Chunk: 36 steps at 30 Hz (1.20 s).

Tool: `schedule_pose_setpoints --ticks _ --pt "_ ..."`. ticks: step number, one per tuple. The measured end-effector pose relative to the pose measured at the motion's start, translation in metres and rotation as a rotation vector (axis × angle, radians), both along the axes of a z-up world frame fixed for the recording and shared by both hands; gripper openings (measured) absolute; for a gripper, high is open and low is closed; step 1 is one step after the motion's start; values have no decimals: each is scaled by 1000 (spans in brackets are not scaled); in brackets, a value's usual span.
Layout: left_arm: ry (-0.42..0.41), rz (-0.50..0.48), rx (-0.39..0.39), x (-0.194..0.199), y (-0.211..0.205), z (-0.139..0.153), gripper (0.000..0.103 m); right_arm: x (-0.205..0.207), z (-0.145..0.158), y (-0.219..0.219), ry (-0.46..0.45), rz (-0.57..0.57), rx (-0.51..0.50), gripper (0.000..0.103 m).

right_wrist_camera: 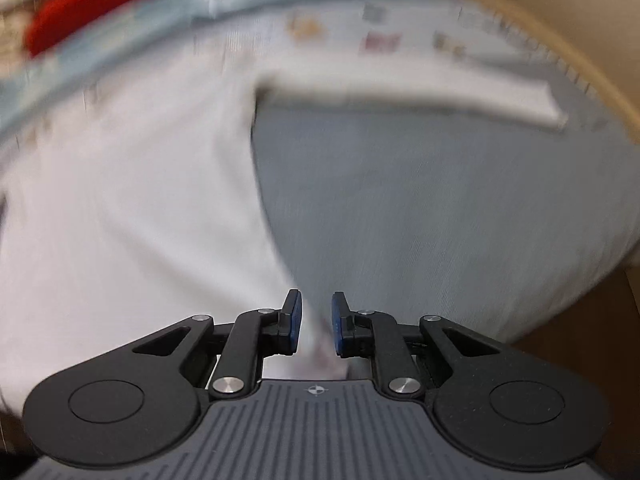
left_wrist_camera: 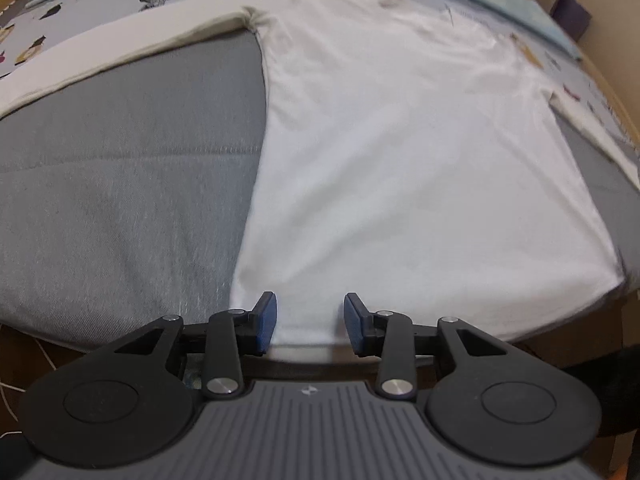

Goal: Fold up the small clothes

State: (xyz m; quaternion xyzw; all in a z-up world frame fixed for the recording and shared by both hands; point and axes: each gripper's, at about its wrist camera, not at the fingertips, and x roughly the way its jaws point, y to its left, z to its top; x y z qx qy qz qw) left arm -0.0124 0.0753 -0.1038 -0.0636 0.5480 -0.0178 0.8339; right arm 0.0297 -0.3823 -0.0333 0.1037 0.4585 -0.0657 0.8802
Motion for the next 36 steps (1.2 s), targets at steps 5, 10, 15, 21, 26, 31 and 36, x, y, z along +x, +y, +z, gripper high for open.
schedule_pose_setpoints --ticks 5,10,15,21,26,31,36 --pt "-58 -26 1 4 -12 9 41 15 42 -52 -170 -92 33 21" --pt "69 -91 77 12 -36 -12 42 14 15 -97 -183 -211 15 22" --pt "-16 -81 88 20 -58 12 44 9 -1 -136 -145 -378 203 23" --pt "-237 -125 131 73 -111 75 44 13 -6 -153 -169 -443 218 8" --pt "-348 -130 130 151 -155 123 44 26 -9 -161 -191 -489 229 5" --pt "-422 -163 132 210 -178 130 45 37 -10 -160 -181 -499 233 7" --pt "-215 -84 105 240 -167 79 43 45 -7 -171 -206 -495 222 6"
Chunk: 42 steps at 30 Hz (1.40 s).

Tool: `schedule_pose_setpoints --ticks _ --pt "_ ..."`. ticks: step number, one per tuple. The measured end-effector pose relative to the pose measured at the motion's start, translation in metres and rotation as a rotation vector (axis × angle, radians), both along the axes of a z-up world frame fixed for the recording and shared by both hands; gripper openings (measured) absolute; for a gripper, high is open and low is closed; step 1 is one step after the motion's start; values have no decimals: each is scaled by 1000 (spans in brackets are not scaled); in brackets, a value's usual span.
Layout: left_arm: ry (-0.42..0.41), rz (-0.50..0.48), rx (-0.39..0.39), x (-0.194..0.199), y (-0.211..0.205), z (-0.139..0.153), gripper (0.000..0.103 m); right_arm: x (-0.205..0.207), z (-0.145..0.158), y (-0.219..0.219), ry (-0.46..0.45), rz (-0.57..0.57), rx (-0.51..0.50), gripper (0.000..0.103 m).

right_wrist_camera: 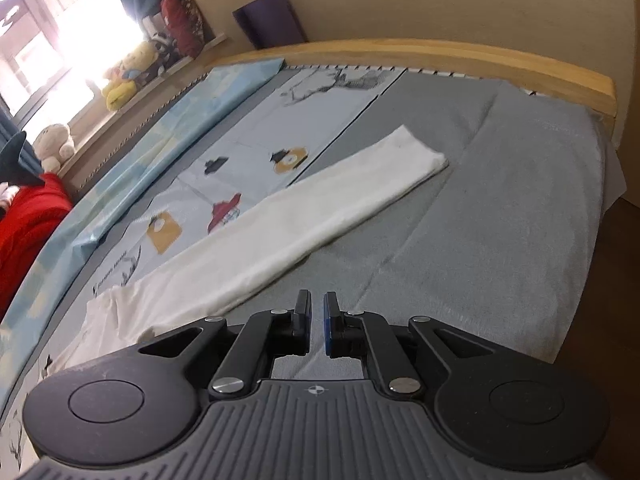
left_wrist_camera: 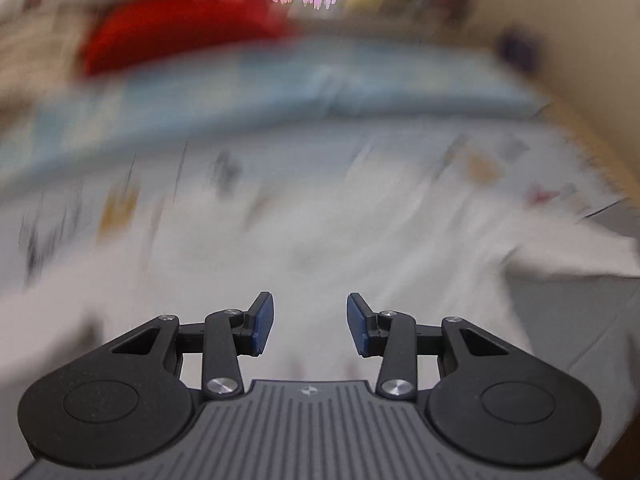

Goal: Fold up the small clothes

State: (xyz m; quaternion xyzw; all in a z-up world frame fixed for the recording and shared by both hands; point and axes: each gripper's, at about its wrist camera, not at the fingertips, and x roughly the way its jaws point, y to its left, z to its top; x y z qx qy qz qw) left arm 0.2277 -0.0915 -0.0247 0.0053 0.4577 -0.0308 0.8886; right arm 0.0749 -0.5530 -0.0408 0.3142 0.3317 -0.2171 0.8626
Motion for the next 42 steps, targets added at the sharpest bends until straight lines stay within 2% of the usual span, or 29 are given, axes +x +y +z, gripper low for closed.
schedule_pose_setpoints --ticks 1,3,4,6,8,9,12,15,19,20,21,24,26,28,30,32,34,37,39,41,42 --pt "40 50 -90 8 7 -4 43 8 0 -5 -12 13 -18 5" --pt "74 79 -224 20 13 -6 44 28 -3 -17 -15 -15 -49 5" --pt "70 76 -247 24 14 -6 44 39 -8 -26 -20 -51 -32 6" --pt "45 66 -214 29 12 -3 45 58 -24 -44 -36 -119 33 10" --pt "43 69 -177 34 15 -3 45 74 -48 -60 -21 -170 108 23" --pt "59 79 -185 36 19 -5 45 78 -59 -65 -26 -201 141 25" --pt "85 102 -223 38 34 -11 45 94 -89 -80 31 -252 237 29" --pt "87 89 -192 36 45 -11 45 100 -103 -91 11 -337 258 29" --pt "82 107 -186 34 66 -9 45 116 -104 -91 -13 -407 194 29" --pt "80 117 -188 34 71 -8 45 120 -105 -89 -8 -416 167 22" --pt "78 129 -189 34 78 -7 45 124 -105 -88 4 -430 138 7" --pt "71 154 -197 34 93 -4 45 131 -101 -81 33 -485 55 6" --pt "65 171 -203 33 104 -2 45 143 -85 -66 34 -479 -63 6" --pt "61 190 -208 33 115 0 45 165 -59 -36 23 -409 -252 6" --pt "58 223 -214 32 128 1 45 185 -31 7 -36 -283 -410 6" --pt "52 266 -230 32 145 5 45 202 -1 66 -143 -111 -512 6" --pt "39 325 -251 32 167 10 45 211 23 131 -257 71 -554 6" --pt "19 420 -277 29 203 17 45 209 49 237 -418 366 -545 5" --pt "18 468 -284 29 223 19 45 204 53 299 -481 548 -484 6" --pt "21 512 -303 28 241 20 45 203 45 355 -469 756 -365 6" --pt "23 530 -315 27 247 20 45 204 34 379 -423 866 -294 7"
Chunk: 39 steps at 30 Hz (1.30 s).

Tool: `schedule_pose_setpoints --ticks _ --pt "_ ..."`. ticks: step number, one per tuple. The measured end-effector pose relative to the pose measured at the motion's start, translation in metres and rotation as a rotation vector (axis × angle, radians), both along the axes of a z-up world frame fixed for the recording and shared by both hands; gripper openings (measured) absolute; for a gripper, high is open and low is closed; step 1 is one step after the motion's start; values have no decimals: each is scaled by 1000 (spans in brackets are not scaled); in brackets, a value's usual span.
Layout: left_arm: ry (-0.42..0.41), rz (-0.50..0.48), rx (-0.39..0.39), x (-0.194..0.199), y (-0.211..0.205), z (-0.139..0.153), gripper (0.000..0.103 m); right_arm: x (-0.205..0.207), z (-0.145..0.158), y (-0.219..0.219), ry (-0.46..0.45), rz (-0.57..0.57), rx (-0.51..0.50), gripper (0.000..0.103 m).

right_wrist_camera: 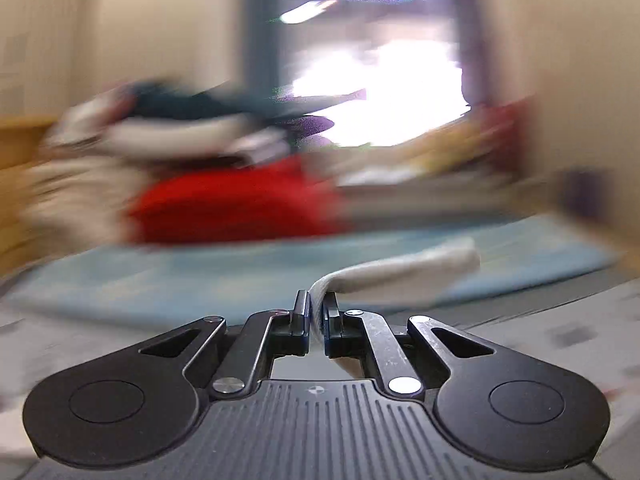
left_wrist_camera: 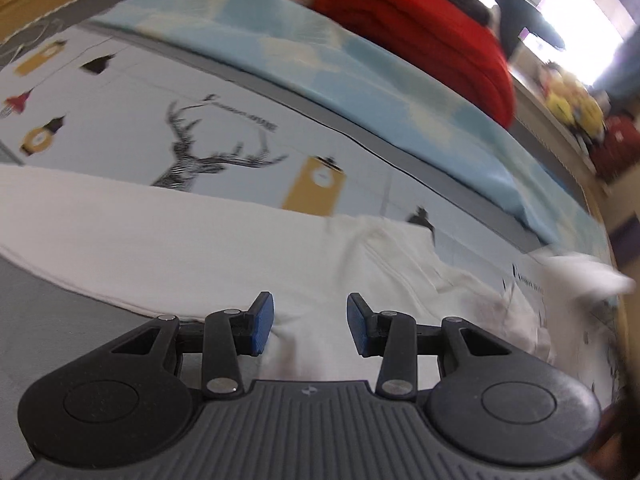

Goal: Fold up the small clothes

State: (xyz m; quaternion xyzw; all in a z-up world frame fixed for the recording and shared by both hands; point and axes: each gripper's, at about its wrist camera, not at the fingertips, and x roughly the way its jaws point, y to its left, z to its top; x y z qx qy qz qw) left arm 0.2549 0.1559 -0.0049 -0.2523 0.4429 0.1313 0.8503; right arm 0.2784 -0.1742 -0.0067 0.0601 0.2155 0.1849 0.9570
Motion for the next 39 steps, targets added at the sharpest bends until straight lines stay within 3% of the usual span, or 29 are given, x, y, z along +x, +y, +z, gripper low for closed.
schedule_pose_setpoints --ticks 2,4,5,9,11,15,17,25,27,34,35,36,39 --pt "4 13 -20 0 7 -1 45 4 -34 41 250 186 -33 9" --pt "4 20 -41 1 10 -1 45 -4 -58 63 434 238 -119 9" --pt "4 23 -50 1 9 -1 45 -11 -61 65 462 235 -148 9" --pt "-8 4 -72 6 2 -4 44 -26 -43 38 475 144 -118 23" --pt "-5 -16 -67 10 -4 -10 43 -31 -36 16 498 42 -79 24" --pt "-9 -62 -76 18 -12 -25 22 -22 -47 -47 576 -190 105 24" --pt "-15 -68 -81 22 -13 -36 22 -15 -58 -68 631 -302 168 26" --pt "-10 -21 -211 45 -12 -85 24 -1 -90 -127 754 -507 267 26" --pt "-1 -11 -217 52 -15 -95 30 1 -102 -137 809 -544 293 26" --pt "51 10 -218 77 -25 -125 29 7 -123 -155 889 -605 355 26" --pt "48 5 -211 80 -26 -126 24 9 -123 -156 891 -605 359 26" --pt "49 -4 -193 83 -29 -124 9 11 -123 -156 891 -604 356 26" --pt "31 -70 -81 88 -43 -105 7 16 -122 -157 890 -613 351 26"
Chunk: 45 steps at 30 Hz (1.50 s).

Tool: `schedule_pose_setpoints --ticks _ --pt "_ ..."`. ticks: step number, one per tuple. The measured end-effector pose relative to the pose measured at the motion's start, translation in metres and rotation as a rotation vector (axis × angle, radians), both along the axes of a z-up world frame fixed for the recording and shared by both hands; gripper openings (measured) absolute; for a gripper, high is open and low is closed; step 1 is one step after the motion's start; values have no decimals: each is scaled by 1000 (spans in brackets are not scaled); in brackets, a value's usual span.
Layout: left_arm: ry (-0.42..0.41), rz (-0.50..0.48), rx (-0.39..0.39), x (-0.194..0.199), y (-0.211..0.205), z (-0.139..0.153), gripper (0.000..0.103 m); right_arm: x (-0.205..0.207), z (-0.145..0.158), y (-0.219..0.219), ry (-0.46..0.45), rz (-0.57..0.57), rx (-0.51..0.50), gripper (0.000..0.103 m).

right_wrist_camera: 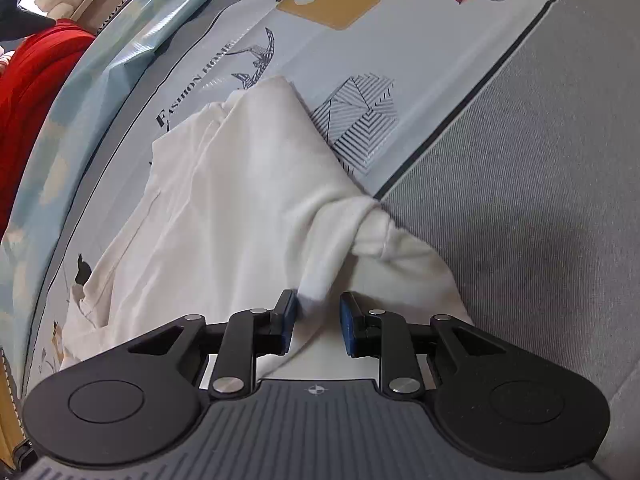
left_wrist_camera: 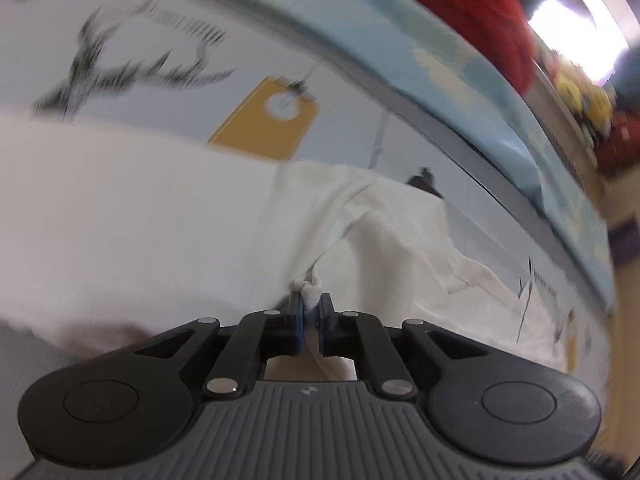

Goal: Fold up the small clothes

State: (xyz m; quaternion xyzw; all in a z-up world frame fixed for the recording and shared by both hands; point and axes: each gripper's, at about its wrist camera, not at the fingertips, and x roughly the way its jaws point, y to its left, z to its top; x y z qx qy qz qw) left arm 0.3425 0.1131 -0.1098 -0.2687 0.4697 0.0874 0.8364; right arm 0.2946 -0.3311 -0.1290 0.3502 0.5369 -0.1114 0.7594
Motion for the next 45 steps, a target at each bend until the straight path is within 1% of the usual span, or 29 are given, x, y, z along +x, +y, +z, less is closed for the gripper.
schedule_pose_setpoints --ticks 1,3,5,6,7,8,9,10,11,12,13,15,16,17,19,21,23,25,26,28,30,31,34,35,36,38,41,43,45 --pt "-26 -24 43 0 -6 13 7 2 1 0 0 -3 0 26" --pt "-95 -20 70 -8 -9 40 6 6 0 3 1 -5 -6 26" --pt "-173 28 101 -22 -5 67 7 10 -1 2 1 -12 -7 26" --pt "-183 64 139 -29 -4 76 7 11 -1 3 -2 -13 -6 26" --pt "-164 114 190 -36 -3 80 7 11 0 4 -6 -16 -2 26" --pt "-108 153 239 -40 -3 76 7 10 0 5 -7 -16 2 26" --pt "-39 164 247 -41 -2 67 8 10 0 7 -5 -11 3 26" --pt "30 166 213 -41 2 54 8 9 0 8 -2 -10 -1 26" --pt "104 177 148 -40 10 40 9 8 0 9 1 -13 -10 26" --pt "146 207 91 -41 18 29 9 7 0 9 1 -17 -15 25" --pt "147 230 77 -43 23 26 9 6 0 7 0 -24 -14 25" --pt "110 239 132 -42 25 34 12 4 1 6 -2 -38 -18 24" --pt "81 230 147 -42 24 40 14 2 2 5 -9 -46 -20 20" --pt "49 217 148 -41 23 45 18 0 3 3 -24 -56 -18 5" --pt "20 199 145 -38 21 52 18 -4 10 0 -61 -72 -11 5" --pt "20 192 153 -35 18 52 18 -7 20 0 -88 -76 -27 4" --pt "31 173 133 -33 19 47 18 -7 30 2 -94 -56 -44 4" --pt "39 155 113 -33 19 42 18 -4 28 3 -17 -21 -65 5" --pt "48 143 104 -33 20 38 18 -4 23 2 44 -24 -96 5" --pt "67 149 68 -33 26 28 18 -6 18 -3 110 -58 -149 9" --pt "86 178 47 -34 35 21 18 -10 26 -6 72 -81 -145 9" --pt "90 188 45 -34 39 19 18 -10 34 -3 25 -72 -150 9" --pt "87 201 41 -34 49 15 19 -7 60 13 -160 -3 -154 10" --pt "88 202 26 -33 52 13 19 -5 64 16 -202 19 -151 16" --pt "96 205 9 -33 54 10 19 -2 63 19 -216 34 -148 21" --pt "126 220 2 -34 57 2 19 4 52 18 -178 31 -112 23" --pt "137 196 22 -32 54 -1 19 8 25 7 -69 -7 -31 23" --pt "122 171 47 -32 51 5 4 5 11 5 -10 -36 -38 21" --pt "76 149 80 -34 46 21 3 6 10 1 -12 -49 -34 19"
